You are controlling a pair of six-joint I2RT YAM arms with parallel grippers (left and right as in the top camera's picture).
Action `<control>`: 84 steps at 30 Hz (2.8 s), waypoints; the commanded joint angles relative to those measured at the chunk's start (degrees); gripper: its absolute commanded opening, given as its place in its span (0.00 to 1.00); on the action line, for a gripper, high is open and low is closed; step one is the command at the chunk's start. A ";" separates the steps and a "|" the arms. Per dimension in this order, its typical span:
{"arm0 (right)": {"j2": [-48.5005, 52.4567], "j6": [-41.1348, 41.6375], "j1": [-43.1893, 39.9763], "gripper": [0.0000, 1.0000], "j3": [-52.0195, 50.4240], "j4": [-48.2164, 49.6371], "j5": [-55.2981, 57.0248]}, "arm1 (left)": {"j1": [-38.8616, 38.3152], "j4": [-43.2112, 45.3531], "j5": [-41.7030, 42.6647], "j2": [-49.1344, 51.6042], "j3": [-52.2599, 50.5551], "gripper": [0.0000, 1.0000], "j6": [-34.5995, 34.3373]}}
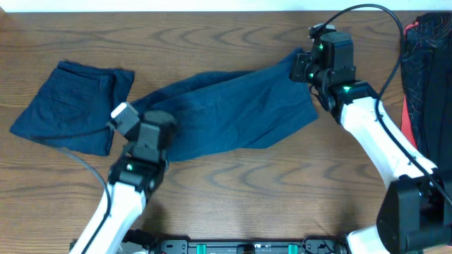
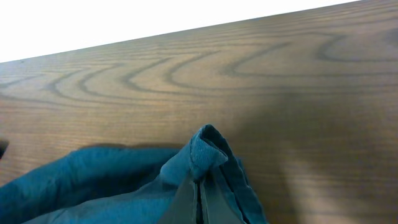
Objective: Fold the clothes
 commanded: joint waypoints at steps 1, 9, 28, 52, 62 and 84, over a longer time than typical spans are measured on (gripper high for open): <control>1.81 -1.05 -0.55 0.01 1.51 1.79 3.15 | 7.10 2.14 8.90 4.59 0.92 0.06 6.97; 7.61 -1.05 -0.55 0.01 1.51 6.69 3.15 | 20.04 11.67 19.61 15.54 1.22 0.06 14.19; 12.87 -1.07 -1.03 0.75 1.70 13.44 2.56 | 21.00 23.02 26.01 23.37 2.23 0.66 23.67; 13.66 -1.77 -0.92 0.72 0.48 -21.77 -6.88 | 12.87 -0.72 29.40 16.83 4.37 0.79 24.72; 20.04 -1.70 -0.72 0.01 0.48 -23.63 -6.88 | 12.87 -0.44 29.42 22.86 4.37 0.79 24.72; 7.50 6.64 -12.57 0.01 0.44 -56.37 17.18 | 4.59 -20.59 43.28 21.09 4.37 0.27 26.03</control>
